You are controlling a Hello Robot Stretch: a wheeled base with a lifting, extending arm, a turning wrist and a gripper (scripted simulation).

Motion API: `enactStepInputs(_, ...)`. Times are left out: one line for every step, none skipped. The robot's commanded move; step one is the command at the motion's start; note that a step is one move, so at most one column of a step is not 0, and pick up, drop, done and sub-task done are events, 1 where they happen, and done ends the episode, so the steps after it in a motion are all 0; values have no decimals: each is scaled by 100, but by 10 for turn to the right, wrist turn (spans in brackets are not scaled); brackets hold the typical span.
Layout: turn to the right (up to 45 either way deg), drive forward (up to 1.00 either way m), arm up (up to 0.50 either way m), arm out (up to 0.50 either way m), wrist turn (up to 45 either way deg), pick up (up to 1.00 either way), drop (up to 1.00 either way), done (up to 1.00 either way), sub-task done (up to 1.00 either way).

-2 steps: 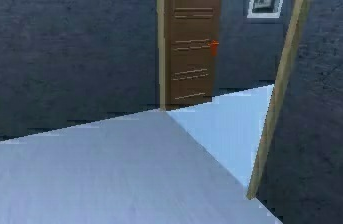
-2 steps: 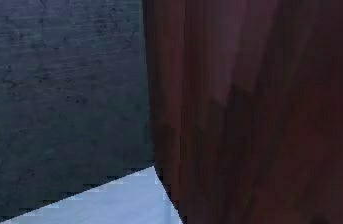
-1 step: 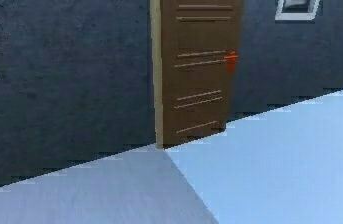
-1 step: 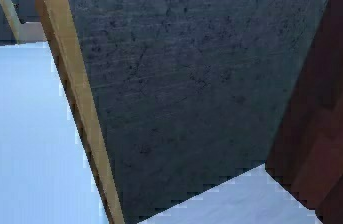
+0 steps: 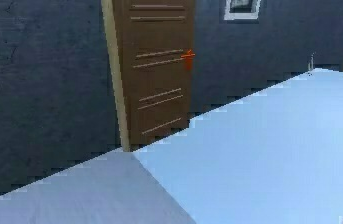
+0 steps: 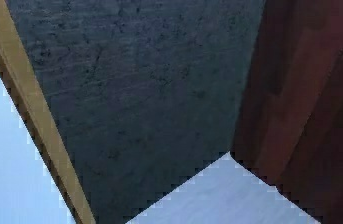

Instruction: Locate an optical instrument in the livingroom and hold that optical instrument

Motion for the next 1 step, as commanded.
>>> enactStepInputs(0, 15, 0, 0, 0, 0, 0, 0, 0)
